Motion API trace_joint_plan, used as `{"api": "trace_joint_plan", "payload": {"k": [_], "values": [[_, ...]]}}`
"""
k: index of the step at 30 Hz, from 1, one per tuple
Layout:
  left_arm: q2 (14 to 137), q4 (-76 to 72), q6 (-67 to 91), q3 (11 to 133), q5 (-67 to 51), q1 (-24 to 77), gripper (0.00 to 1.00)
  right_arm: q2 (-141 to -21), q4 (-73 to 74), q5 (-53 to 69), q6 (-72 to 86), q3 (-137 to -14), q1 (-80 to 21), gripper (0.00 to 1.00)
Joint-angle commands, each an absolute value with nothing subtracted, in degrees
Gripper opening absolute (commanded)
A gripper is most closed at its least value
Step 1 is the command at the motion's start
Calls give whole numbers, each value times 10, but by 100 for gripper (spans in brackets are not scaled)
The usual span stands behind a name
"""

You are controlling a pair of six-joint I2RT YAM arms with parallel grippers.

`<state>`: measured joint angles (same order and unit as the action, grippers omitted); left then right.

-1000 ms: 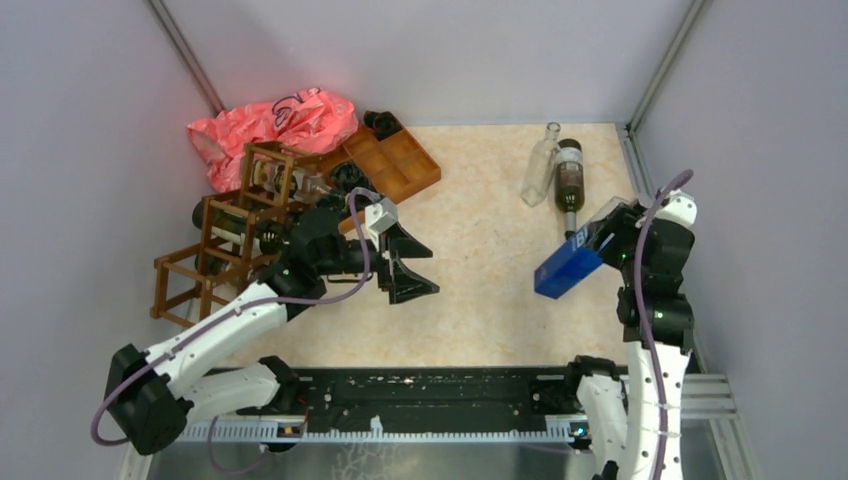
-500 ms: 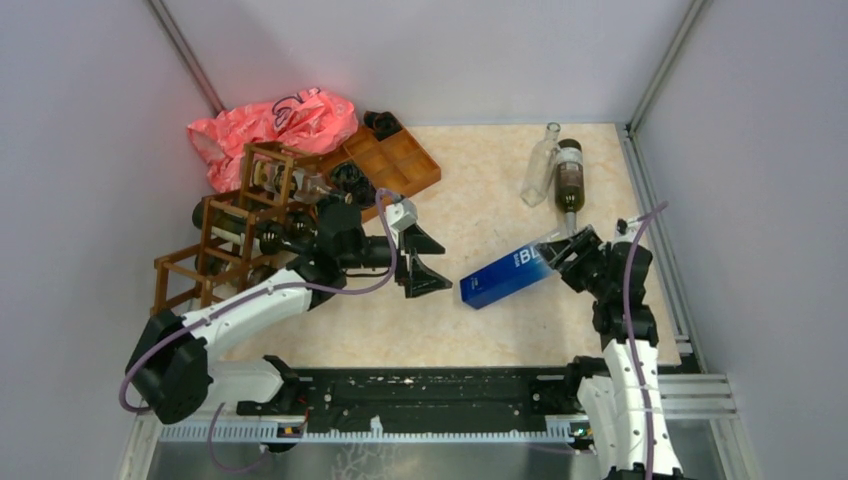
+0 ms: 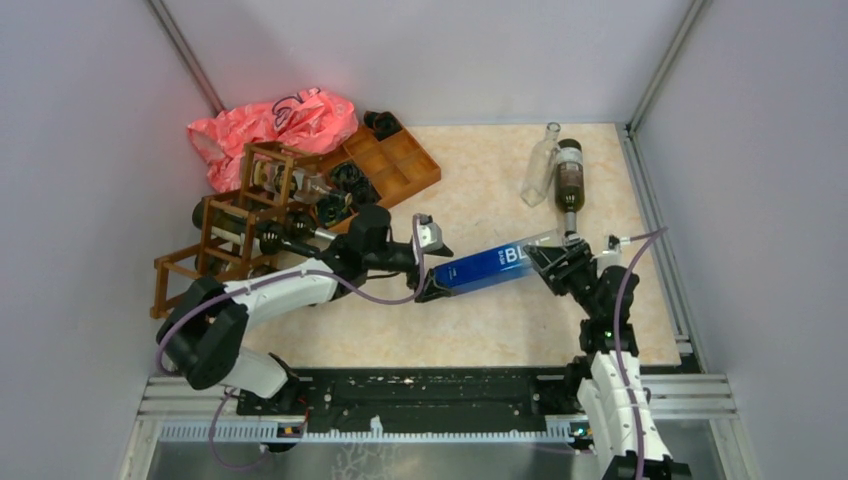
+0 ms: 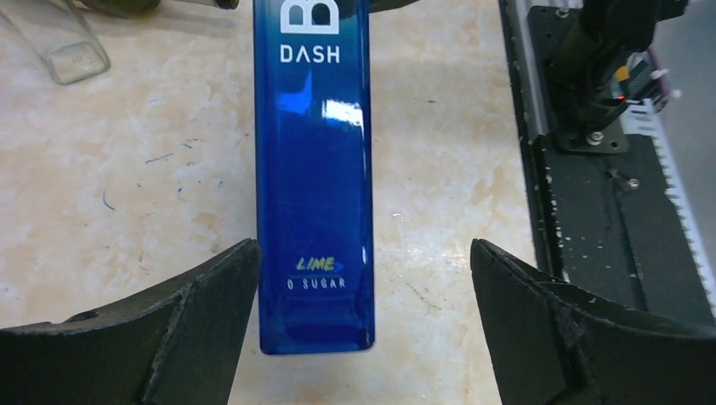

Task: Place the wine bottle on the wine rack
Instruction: Pick up the wine bottle from the center of the board.

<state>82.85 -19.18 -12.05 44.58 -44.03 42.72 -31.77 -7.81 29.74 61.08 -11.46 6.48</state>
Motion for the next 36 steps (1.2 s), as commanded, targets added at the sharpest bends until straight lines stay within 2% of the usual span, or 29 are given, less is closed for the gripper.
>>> {"api": "trace_joint_plan", "payload": {"k": [1,8,16,18,19,21,22,23,24,25,27,28,29,33,35,36], "values": [[850,-190,-199,477,-378,458,99,-294,-319,345,725,-91,59,0],[894,-182,-202,510,-245,500,99,-300,-345,346,728,-70,57,0],[959,-150,-214,558,-218,535,99,-325,-399,349,753,-57,56,0],[969,-141,-219,570,-212,538,95,-330,-407,350,757,-53,55,0],[973,-134,-221,576,-211,538,91,-330,-408,350,757,-52,55,0],[980,-113,-227,590,-216,538,73,-329,-409,350,756,-49,54,0],[983,-101,-229,598,-221,538,57,-329,-408,350,755,-48,54,0],[985,-92,-227,604,-223,538,32,-329,-406,349,755,-46,54,0],[986,-81,-221,611,-222,538,14,-329,-405,349,754,-44,54,0],[984,-70,-218,615,-223,538,4,-329,-404,349,753,-43,53,0],[976,-64,-223,612,-223,538,0,-329,-391,353,742,-43,53,0],[971,-61,-226,609,-221,538,0,-330,-383,358,734,-45,53,7],[965,-56,-231,608,-217,538,0,-331,-373,365,721,-49,53,19],[938,-5,-260,603,-197,532,0,-333,-296,413,641,-79,53,76],[920,35,-275,601,-202,521,0,-324,-219,429,581,-105,53,90],[909,52,-281,600,-204,514,0,-316,-172,431,546,-121,53,94]]}}
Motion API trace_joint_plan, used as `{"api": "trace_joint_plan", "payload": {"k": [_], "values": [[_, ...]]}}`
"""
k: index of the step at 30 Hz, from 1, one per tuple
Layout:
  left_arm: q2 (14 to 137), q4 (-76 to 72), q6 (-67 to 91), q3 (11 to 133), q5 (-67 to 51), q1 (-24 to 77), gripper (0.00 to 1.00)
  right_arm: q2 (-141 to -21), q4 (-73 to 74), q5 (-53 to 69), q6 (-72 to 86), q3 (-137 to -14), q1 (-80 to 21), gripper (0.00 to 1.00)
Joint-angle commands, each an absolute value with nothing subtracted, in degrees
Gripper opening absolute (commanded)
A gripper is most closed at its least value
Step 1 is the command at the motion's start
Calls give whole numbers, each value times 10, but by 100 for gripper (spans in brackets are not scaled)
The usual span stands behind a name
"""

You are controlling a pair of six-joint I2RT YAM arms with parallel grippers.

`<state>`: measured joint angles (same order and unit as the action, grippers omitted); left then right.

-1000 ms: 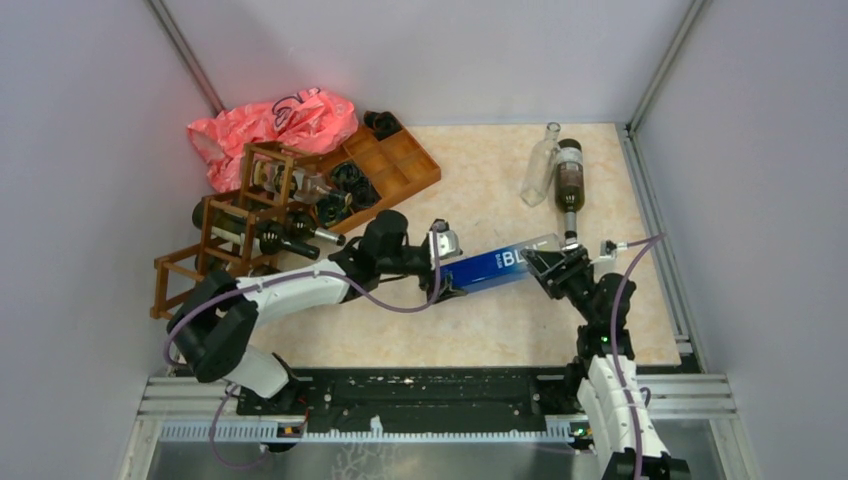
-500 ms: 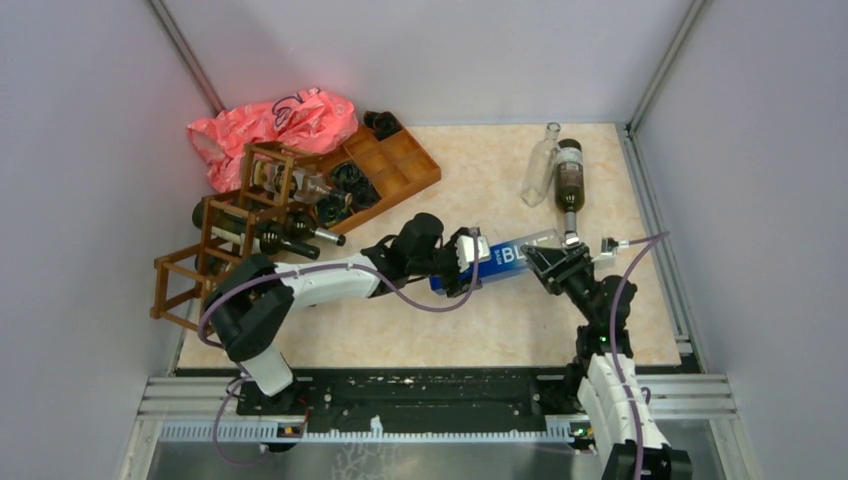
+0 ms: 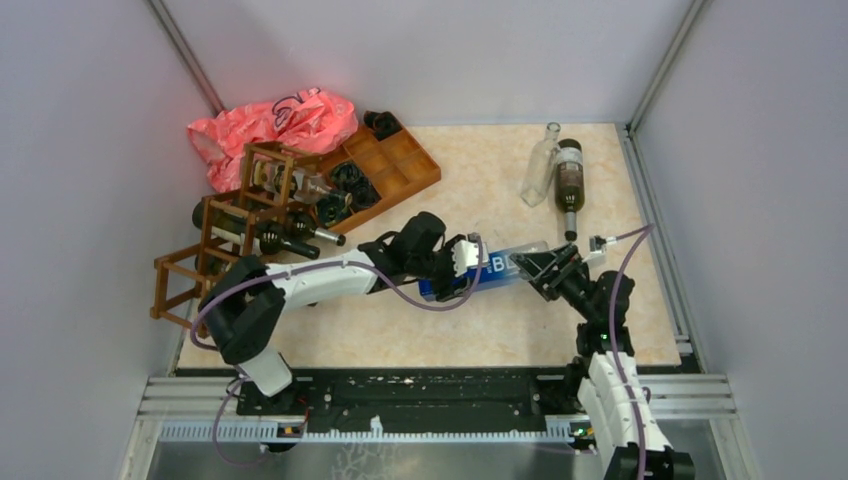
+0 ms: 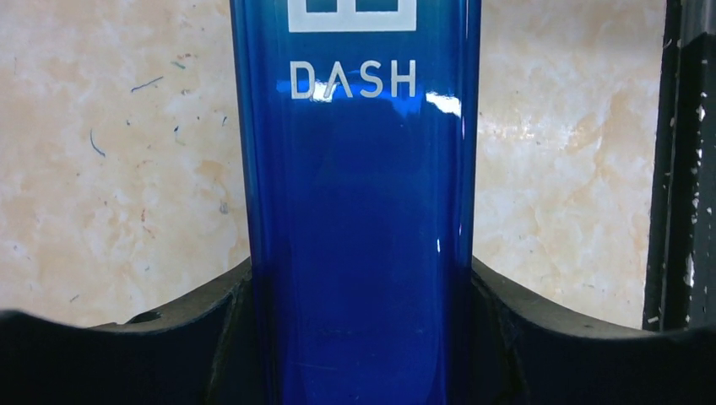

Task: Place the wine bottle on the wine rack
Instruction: Pick up the wine bottle from the center of the board.

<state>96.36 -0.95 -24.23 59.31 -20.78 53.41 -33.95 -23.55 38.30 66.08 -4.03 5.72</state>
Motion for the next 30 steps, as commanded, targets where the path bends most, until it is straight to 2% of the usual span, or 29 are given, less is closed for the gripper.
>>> {"api": "trace_joint_plan", "payload": {"k": [1,5,12,23,30], "values": [[898,66,-286,598,-207,506,0,-301,-121,428,510,-135,53,97],[849,136,-317,594,-214,485,0,-275,18,421,406,-177,53,99],[783,234,-374,573,-176,469,0,-263,97,431,331,-182,53,98],[680,296,-495,508,-220,468,0,-279,57,491,313,-192,52,98],[657,295,-560,478,-266,469,0,-297,-59,560,396,-147,46,98]]}}
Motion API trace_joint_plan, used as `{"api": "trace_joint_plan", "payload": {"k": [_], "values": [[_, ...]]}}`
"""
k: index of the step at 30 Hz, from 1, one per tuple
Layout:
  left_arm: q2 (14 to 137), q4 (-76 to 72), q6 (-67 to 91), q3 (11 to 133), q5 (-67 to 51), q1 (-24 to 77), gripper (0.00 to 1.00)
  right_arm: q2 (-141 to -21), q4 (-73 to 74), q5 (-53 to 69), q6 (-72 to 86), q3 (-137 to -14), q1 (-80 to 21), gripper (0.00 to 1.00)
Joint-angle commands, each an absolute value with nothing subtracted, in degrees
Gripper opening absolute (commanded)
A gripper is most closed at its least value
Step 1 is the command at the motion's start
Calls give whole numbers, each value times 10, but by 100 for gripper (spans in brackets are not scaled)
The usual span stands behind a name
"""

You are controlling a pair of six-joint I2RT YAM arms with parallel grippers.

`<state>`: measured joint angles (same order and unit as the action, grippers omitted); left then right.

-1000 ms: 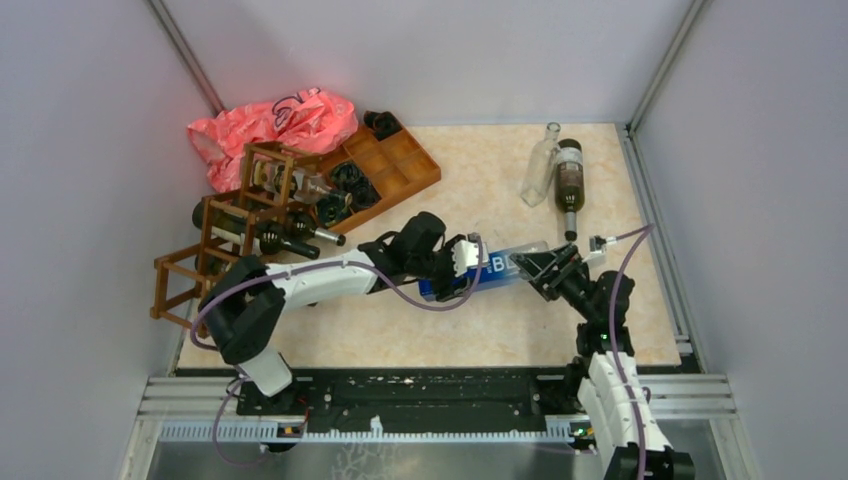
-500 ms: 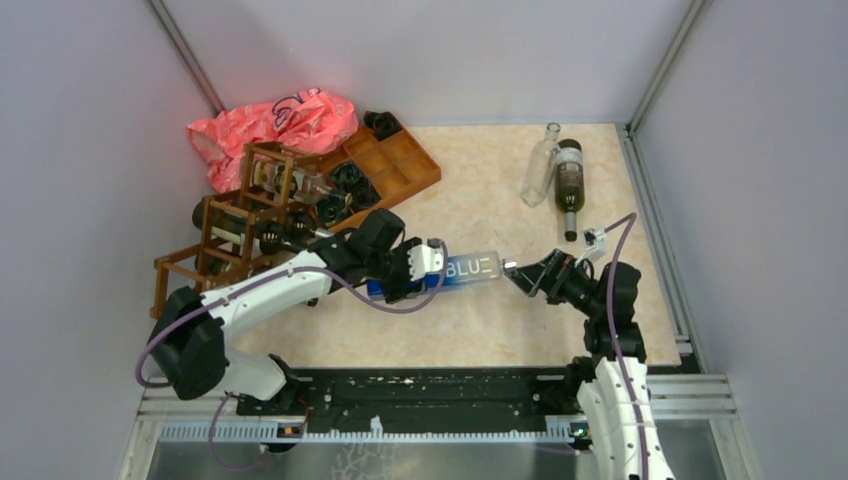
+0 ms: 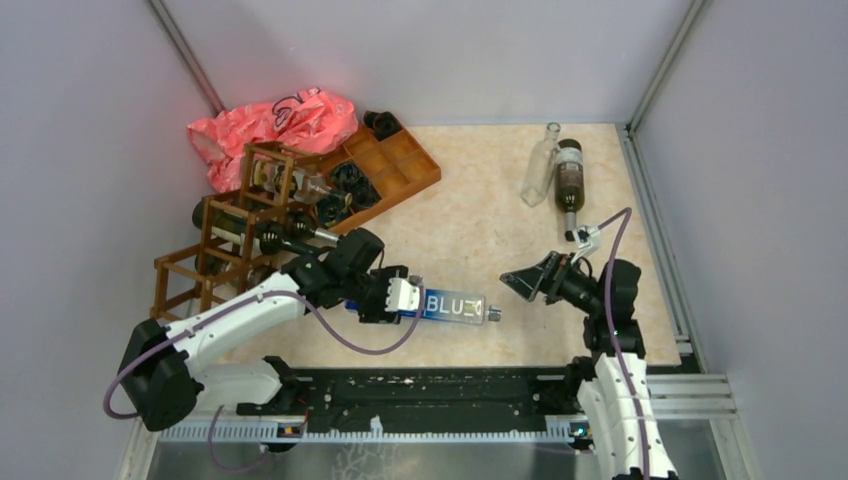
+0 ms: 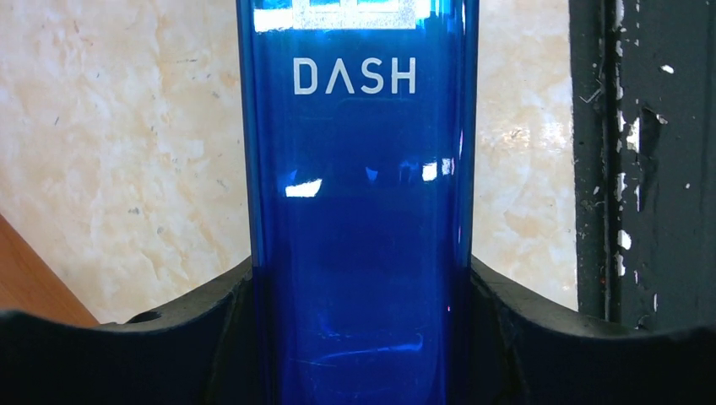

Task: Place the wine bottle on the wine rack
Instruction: Pick up the wine bottle from the center of the board.

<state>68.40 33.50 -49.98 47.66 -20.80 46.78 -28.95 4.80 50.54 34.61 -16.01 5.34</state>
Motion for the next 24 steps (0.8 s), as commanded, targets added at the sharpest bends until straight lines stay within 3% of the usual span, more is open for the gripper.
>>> {"api": "trace_joint_plan", "payload": {"k": [1,24], "values": [[657,296,-565,477,-264,470,0,-300,-77,566,407,-141,41,98],[666,288,-622,477,-318,482,0,-499,-159,554,376,-174,-187,98]]}}
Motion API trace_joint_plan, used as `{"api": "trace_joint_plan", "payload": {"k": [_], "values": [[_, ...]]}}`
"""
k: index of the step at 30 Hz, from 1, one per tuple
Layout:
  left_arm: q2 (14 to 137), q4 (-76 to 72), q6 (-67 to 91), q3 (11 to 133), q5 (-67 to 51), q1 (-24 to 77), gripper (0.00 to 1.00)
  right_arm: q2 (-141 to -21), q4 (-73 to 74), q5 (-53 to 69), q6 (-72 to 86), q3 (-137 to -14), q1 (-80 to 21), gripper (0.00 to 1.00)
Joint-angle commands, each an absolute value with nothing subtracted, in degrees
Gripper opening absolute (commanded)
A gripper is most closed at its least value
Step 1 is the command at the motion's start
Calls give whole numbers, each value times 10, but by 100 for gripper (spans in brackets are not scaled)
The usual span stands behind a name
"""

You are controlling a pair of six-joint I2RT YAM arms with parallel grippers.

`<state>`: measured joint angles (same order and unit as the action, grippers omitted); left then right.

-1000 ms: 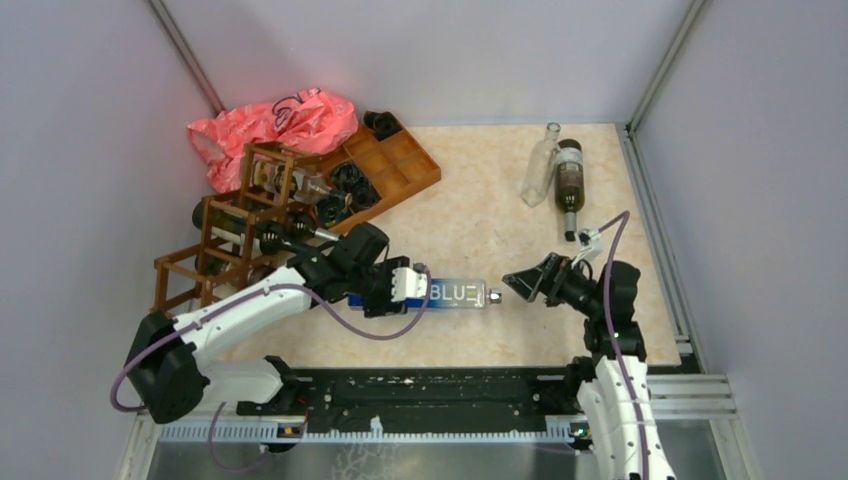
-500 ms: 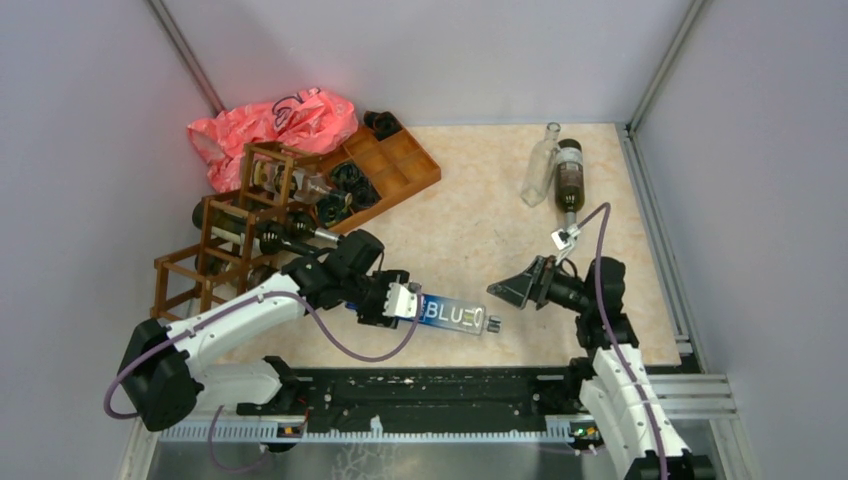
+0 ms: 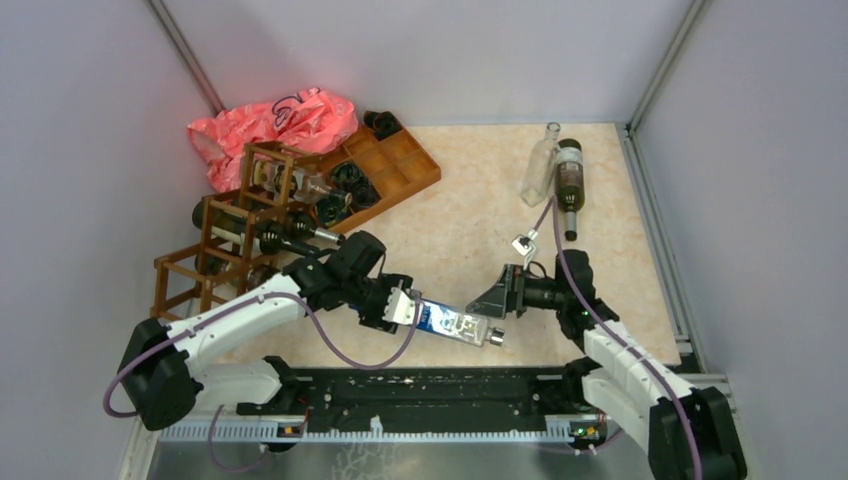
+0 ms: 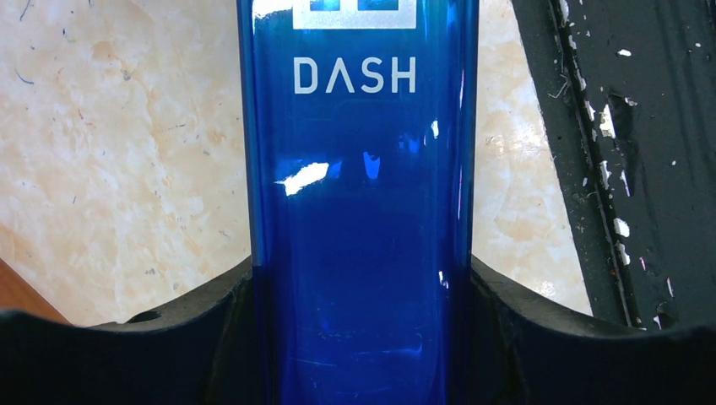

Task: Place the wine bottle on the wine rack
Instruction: Pick up the wine bottle from the center of the board.

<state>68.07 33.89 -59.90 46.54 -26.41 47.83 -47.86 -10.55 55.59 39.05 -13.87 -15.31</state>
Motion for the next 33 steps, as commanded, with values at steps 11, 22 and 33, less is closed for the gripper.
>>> {"api": "trace_joint_plan", "payload": {"k": [11,22,33], "values": [[671,287,-629,481,-319,483,0,-555,-187,545,366,-188,-263,98],[673,285,-630,484,-319,483,0,-591,-198,540,361,-190,-311,97],[674,281,-628,483,-317,483,0,-614,-218,552,367,-193,-338,92]]}}
